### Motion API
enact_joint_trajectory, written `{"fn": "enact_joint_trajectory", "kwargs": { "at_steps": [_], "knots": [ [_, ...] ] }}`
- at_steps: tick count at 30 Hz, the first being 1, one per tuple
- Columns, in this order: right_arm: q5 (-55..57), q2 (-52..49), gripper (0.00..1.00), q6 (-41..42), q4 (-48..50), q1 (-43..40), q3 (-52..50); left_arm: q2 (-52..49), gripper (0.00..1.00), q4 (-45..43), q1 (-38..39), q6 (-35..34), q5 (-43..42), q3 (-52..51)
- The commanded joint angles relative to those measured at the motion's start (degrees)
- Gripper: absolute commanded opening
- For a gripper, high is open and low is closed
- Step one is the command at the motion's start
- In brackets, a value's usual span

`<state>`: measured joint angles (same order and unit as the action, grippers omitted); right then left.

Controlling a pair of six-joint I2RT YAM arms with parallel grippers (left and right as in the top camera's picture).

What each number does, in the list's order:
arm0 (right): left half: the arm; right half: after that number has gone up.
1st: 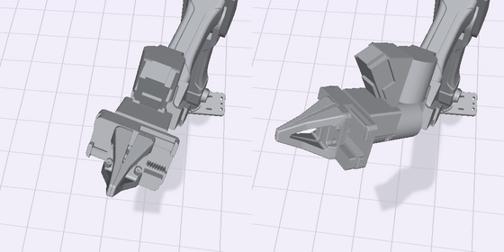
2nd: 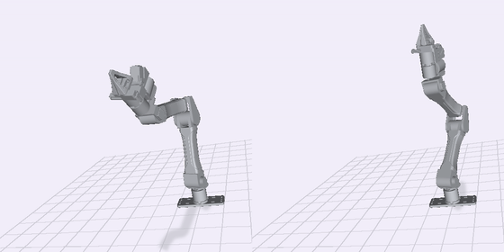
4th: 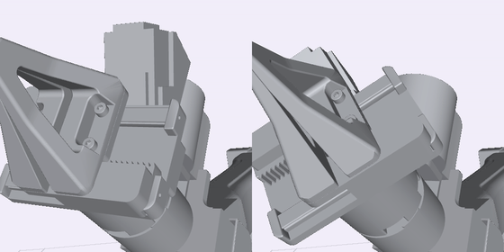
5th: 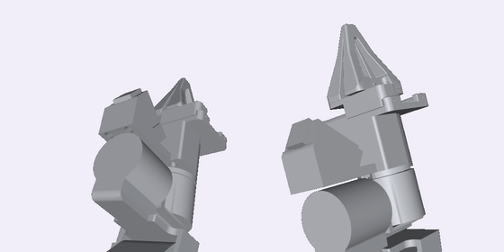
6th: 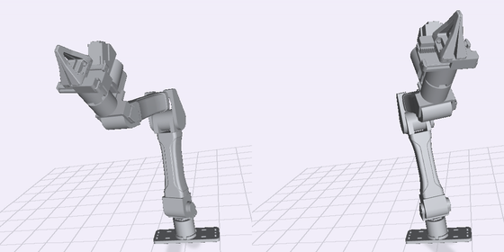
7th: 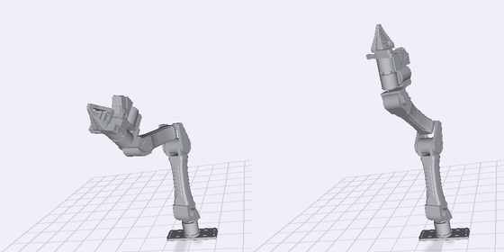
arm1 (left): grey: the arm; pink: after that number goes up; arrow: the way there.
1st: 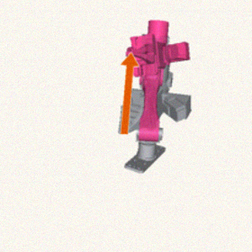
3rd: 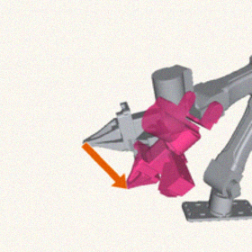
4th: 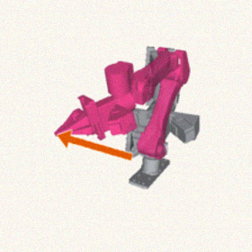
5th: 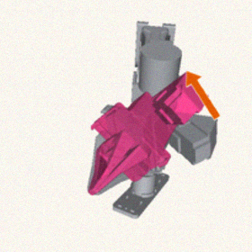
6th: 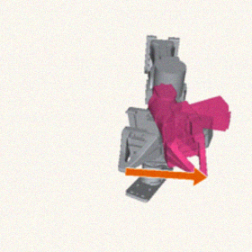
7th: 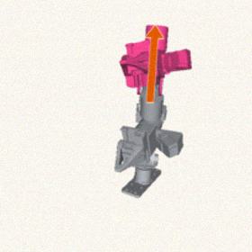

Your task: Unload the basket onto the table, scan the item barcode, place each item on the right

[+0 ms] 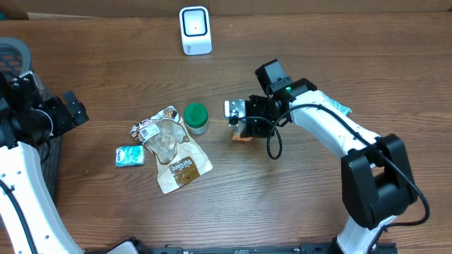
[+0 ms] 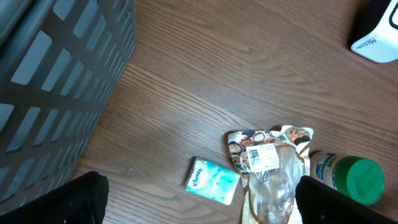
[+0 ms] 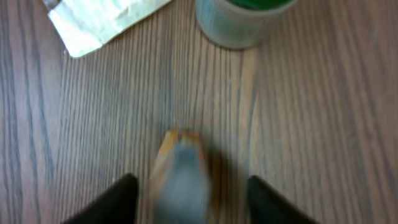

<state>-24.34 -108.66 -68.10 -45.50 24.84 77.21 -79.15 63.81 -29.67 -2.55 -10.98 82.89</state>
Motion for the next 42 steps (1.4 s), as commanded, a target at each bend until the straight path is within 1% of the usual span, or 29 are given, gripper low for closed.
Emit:
{"fn": "enact_joint_trajectory", "kwargs": {
  "at_steps": [1, 4, 5, 6, 7, 9, 10, 11, 14, 17, 18, 20, 23, 25, 26, 27, 28, 29, 32, 34, 38, 42],
  "knots": [
    [2.1, -0.98, 1.0, 2.27, 0.22, -0.22, -0.07, 0.07, 1.0, 0.02, -0.31, 1.29, -0.63, 0.79],
    [4.24, -0.96, 1.0, 12.63, 1.33, -0.22, 2.19, 0.07, 1.0, 0.02, -0.31, 1.29, -0.63, 0.79],
    [4.46, -0.96, 1.0, 17.59, 1.29, -0.22, 3.54, 0.07, 1.0, 0.02, -0.31, 1.29, -0.63, 0.79],
    [5.64, -0.85, 1.0, 26.8, 1.25, -0.22, 5.9, 0.07, 1.0, 0.02, -0.31, 1.29, -0.63, 0.79],
    [6.43, -0.83, 1.0, 31.67, 1.07, -0.22, 7.02, 0.07, 1.0, 0.02, -0.31, 1.29, -0.63, 0.79],
    [9.81, -0.74, 1.0, 49.79, -1.18, -0.22, 11.5, 0.07, 1.0, 0.02, -0.31, 1.29, -0.63, 0.79],
    [10.16, -0.74, 1.0, 53.33, -2.84, -0.22, 12.92, 0.07, 1.0, 0.02, -0.31, 1.29, -0.63, 0.79],
    [10.14, -0.74, 1.0, 55.1, -5.55, -0.22, 14.36, 0.07, 1.0, 0.02, -0.31, 1.29, -0.63, 0.79],
    [9.46, -0.74, 1.0, 56.28, -10.8, -0.22, 15.13, 0.07, 0.99, 0.02, -0.31, 1.29, -0.63, 0.79],
    [9.25, -0.74, 0.92, 61.18, -15.91, -0.22, 15.1, 0.07, 1.0, 0.02, -0.31, 1.29, -0.63, 0.79],
    [9.25, -0.74, 0.88, 62.71, -17.86, -0.22, 15.1, 0.07, 1.0, 0.02, -0.31, 1.29, -0.63, 0.79],
    [9.27, -0.74, 0.82, 65.66, -19.89, -0.22, 15.1, 0.07, 1.0, 0.02, -0.31, 1.29, -0.63, 0.79],
    [9.29, -0.74, 0.72, 71.1, -23.21, -0.22, 15.13, 0.07, 1.0, 0.04, -0.31, 1.29, -0.63, 0.79],
    [9.31, -0.5, 0.62, 74.44, -25.4, -0.22, 15.13, 0.07, 1.0, 0.04, -0.31, 1.29, -0.63, 0.79],
    [9.57, -0.31, 0.55, 75.93, -26.25, -0.22, 15.13, 0.07, 0.99, 0.04, -0.31, 1.29, -0.63, 0.79],
    [10.05, -0.13, 0.51, 77.13, -26.8, -0.22, 15.13, 0.07, 1.0, 0.02, -0.31, 1.29, -0.63, 0.79],
    [12.24, 0.2, 0.38, 79.95, -28.13, -0.22, 15.13, 0.07, 1.0, 0.02, -0.31, 1.29, -0.63, 0.79],
    [14.64, 0.46, 0.29, 82.23, -29.38, -0.22, 15.13, 0.07, 1.0, 0.02, -0.31, 1.29, -0.63, 0.79],
    [21.33, 0.63, 0.09, 88.54, -33.42, -0.22, 15.1, 0.07, 1.0, 0.02, -0.31, 1.29, -0.63, 0.79],
    [23.96, 0.63, 0.04, 91.3, -35.47, -0.22, 14.67, 0.07, 1.0, 0.02, -0.31, 1.29, -0.63, 0.79],
    [24.48, 0.63, 0.04, 94.47, -35.63, -0.22, 11.37, 0.07, 1.0, 0.02, -0.31, 1.29, -0.63, 0.79],
    [24.24, 0.63, 0.04, 96.74, -32.83, -0.15, 6.21, 0.07, 1.0, 0.02, -0.31, 1.29, -0.63, 0.79]
  ]
}}
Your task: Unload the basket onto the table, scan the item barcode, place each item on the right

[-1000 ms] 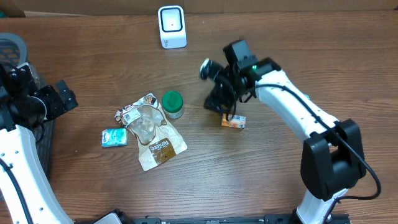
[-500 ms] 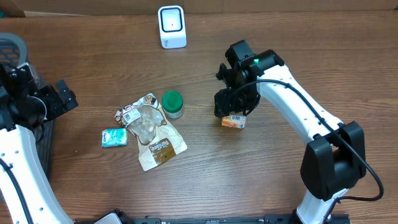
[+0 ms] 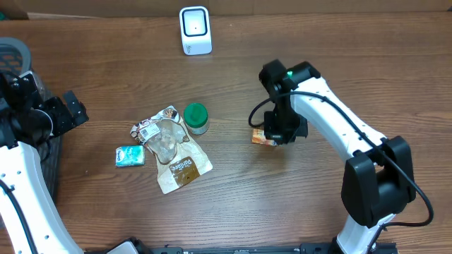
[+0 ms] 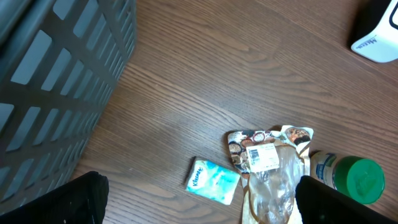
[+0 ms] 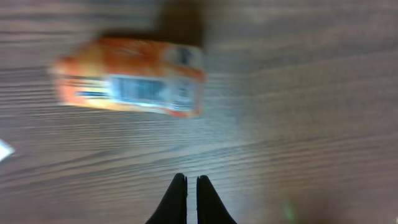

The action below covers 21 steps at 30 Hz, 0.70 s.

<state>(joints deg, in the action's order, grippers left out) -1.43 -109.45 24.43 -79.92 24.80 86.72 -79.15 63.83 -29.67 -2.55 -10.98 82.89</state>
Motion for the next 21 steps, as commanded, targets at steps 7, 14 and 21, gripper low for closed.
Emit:
{"fn": "enact_joint_trajectory", "kwargs": {
  "at_steps": [7, 14, 21],
  "knots": [
    [-4.52, 1.42, 0.04, 5.49, 9.86, -0.11, -10.05, 0.07, 0.99, 0.0, -0.31, 1.29, -0.63, 0.79],
    [-5.75, 1.4, 0.04, 7.37, 20.2, -0.13, -16.79, 0.07, 1.0, 0.0, -0.31, 1.29, -0.63, 0.79],
    [-2.6, 1.38, 0.09, 7.32, 30.42, -0.24, -17.99, 0.07, 0.99, 0.02, -0.31, 1.29, -0.63, 0.79]
  ]
}}
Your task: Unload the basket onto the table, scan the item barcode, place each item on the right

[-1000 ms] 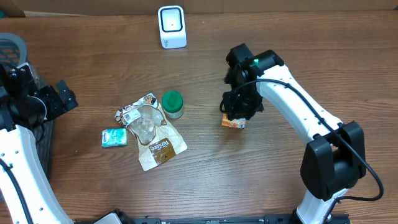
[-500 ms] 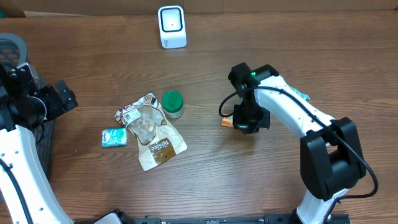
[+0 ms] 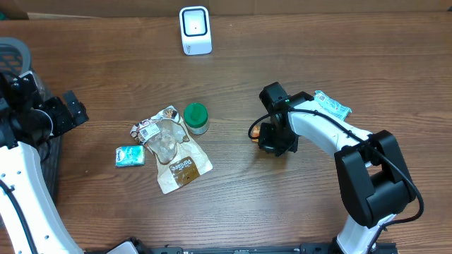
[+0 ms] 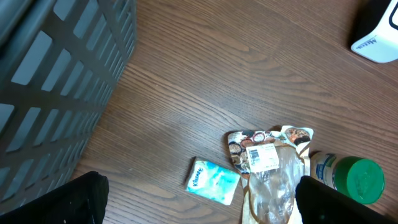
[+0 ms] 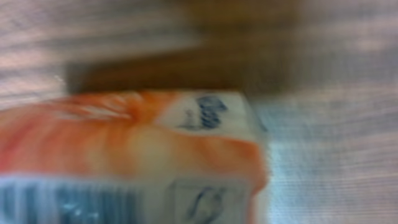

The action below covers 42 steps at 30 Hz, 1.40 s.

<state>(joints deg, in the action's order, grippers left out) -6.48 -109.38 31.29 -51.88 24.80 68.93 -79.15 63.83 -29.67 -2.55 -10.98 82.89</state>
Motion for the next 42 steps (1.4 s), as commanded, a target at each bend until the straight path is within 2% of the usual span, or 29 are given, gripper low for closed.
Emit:
{"fn": "enact_joint_trajectory", "kwargs": {
  "at_steps": [1, 4, 14, 20, 23, 26, 27, 29, 42],
  "knots": [
    [3.08, 1.31, 0.09, 0.46, 3.08, -0.26, -0.2, 0.07, 0.99, 0.0, -0.31, 1.29, -0.63, 0.79],
    [5.33, 1.31, 0.09, 0.13, 6.64, -0.46, -0.2, 0.07, 1.0, 0.0, -0.31, 1.29, -0.63, 0.79],
    [12.41, 1.31, 0.11, -9.29, 22.95, -0.5, -0.2, 0.07, 1.0, 0.02, -0.31, 1.29, -0.63, 0.79],
    [9.92, 1.31, 0.11, -8.61, 24.52, -0.55, 1.6, 0.07, 1.0, 0.0, -0.31, 1.29, -0.63, 0.79],
    [7.19, 1.29, 0.1, -5.44, 30.14, -0.55, 1.66, 0.07, 1.0, 0.0, -0.31, 1.29, -0.63, 0.79],
    [11.21, 0.85, 0.1, -2.64, 36.46, -0.55, 1.64, 0.07, 0.99, 0.0, -0.31, 1.29, -0.63, 0.79],
    [13.14, 0.11, 0.04, -2.56, 39.39, -0.55, 1.64, 0.07, 0.99, 0.0, -0.31, 1.29, -0.63, 0.79],
    [13.09, -1.66, 0.04, -2.54, 42.34, -0.96, 1.66, 0.07, 1.0, 0.0, -0.31, 1.29, -0.63, 0.79],
    [12.41, -5.27, 0.04, -3.82, 43.45, -1.88, 5.95, 0.07, 1.0, 0.02, -0.31, 1.29, -0.63, 0.79]
  ]
}}
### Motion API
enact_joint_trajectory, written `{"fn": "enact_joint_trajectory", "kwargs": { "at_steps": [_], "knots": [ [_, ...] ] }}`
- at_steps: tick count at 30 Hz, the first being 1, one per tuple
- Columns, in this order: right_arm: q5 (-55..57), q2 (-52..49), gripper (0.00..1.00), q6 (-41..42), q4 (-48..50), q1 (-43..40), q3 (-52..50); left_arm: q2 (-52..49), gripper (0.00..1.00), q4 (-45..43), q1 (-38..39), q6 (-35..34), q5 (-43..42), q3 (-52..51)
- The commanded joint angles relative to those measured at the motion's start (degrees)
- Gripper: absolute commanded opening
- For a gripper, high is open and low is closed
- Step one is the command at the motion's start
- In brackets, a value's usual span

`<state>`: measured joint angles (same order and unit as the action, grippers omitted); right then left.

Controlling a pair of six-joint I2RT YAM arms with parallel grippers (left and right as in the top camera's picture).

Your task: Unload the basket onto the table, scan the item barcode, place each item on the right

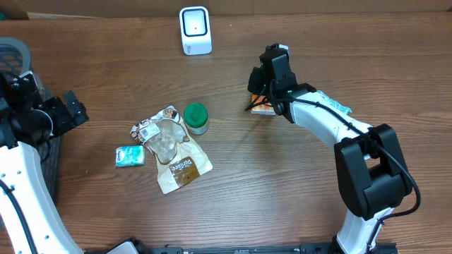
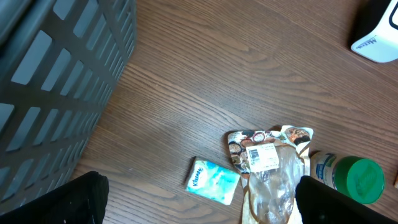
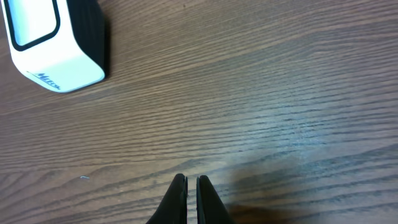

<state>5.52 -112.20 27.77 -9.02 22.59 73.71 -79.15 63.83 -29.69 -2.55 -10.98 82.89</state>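
Note:
A white barcode scanner (image 1: 195,30) stands at the back of the table and shows at the top left of the right wrist view (image 3: 46,46). The small orange box (image 1: 262,109) lies on the wood, partly hidden under my right arm. My right gripper (image 3: 191,186) is shut with nothing between its fingers; it hovers over bare wood and points toward the scanner. The box is out of sight in the right wrist view. My left gripper (image 2: 199,190) is open at the far left, well away from the box.
A green-lidded jar (image 1: 195,118), a clear snack bag (image 1: 171,148) and a teal tissue pack (image 1: 130,155) lie left of centre. A teal packet (image 1: 332,104) sits beside the right arm. A grey basket (image 2: 56,74) stands at the left edge.
My right gripper was low and right against the orange box; now it sits farther back, shut and facing the scanner. The box lies farther back than it did. The left arm is unchanged.
My right gripper first stood open around the orange box beside the jar. Then it was shut above the box, which lay flat farther right. Then it pressed close to the box. Now the box lies farther back under the arm, and the gripper faces the scanner empty.

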Motion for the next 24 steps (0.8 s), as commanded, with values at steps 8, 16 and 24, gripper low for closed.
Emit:
{"fn": "enact_joint_trajectory", "kwargs": {
  "at_steps": [8, 16, 24],
  "knots": [
    [-1.11, -6.51, 0.04, -0.37, 2.4, 0.59, 1.16, 0.07, 1.0, 0.0, -0.28, 1.29, -0.63, 0.79],
    [-9.05, -4.72, 0.04, -1.03, -10.73, 0.46, 2.21, 0.07, 1.0, 0.02, -0.28, 1.29, -0.63, 0.79],
    [-9.09, 0.96, 0.04, -1.95, -31.78, 0.46, 7.39, 0.07, 1.0, 0.02, -0.28, 1.29, -0.63, 0.79]
  ]
}}
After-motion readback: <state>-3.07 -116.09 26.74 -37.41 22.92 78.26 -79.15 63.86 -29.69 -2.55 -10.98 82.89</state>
